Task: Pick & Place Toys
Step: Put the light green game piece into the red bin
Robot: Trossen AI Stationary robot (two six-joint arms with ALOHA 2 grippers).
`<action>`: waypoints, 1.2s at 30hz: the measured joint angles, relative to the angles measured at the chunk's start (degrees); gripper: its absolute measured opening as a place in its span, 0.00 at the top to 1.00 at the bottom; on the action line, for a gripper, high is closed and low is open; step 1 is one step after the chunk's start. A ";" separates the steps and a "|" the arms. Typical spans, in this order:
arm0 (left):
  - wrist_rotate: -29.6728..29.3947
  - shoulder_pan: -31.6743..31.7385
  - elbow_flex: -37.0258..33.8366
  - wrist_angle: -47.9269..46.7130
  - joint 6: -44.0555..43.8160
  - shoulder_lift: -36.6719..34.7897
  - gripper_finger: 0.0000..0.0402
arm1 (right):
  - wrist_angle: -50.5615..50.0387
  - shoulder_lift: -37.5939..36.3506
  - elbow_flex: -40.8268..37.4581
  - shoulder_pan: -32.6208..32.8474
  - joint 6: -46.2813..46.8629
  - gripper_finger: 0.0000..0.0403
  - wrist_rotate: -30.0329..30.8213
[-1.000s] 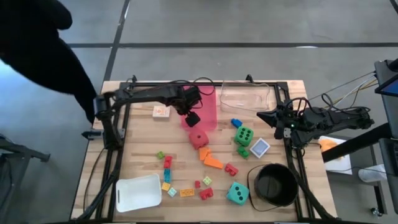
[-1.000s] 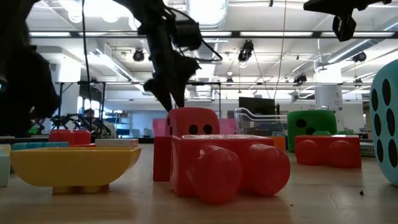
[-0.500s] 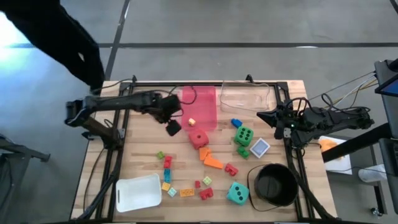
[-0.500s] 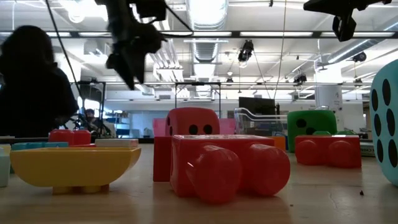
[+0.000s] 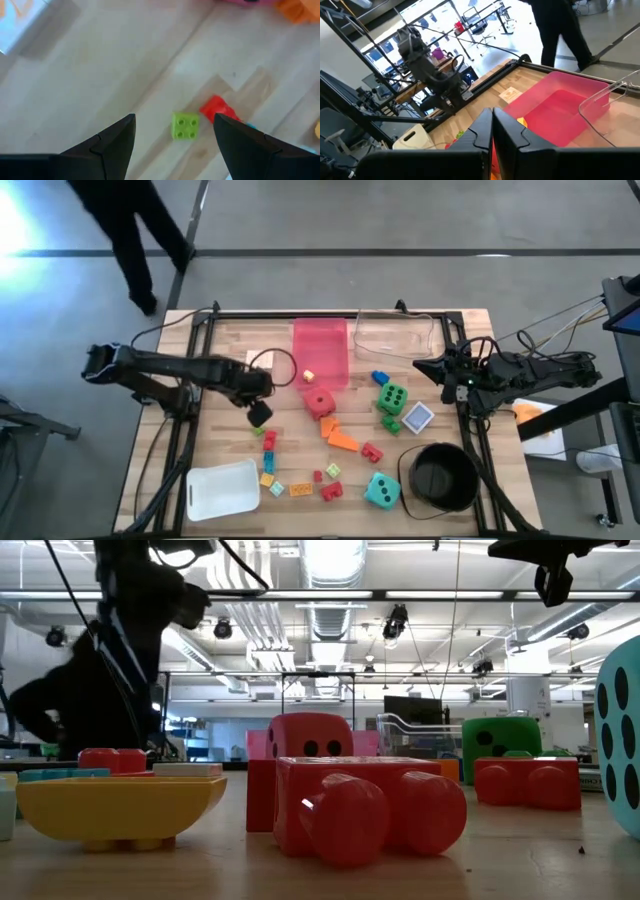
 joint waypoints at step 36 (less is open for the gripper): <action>-0.15 -6.50 -3.85 0.66 -8.55 0.05 0.32 | 0.00 0.00 0.00 0.00 0.00 0.98 0.00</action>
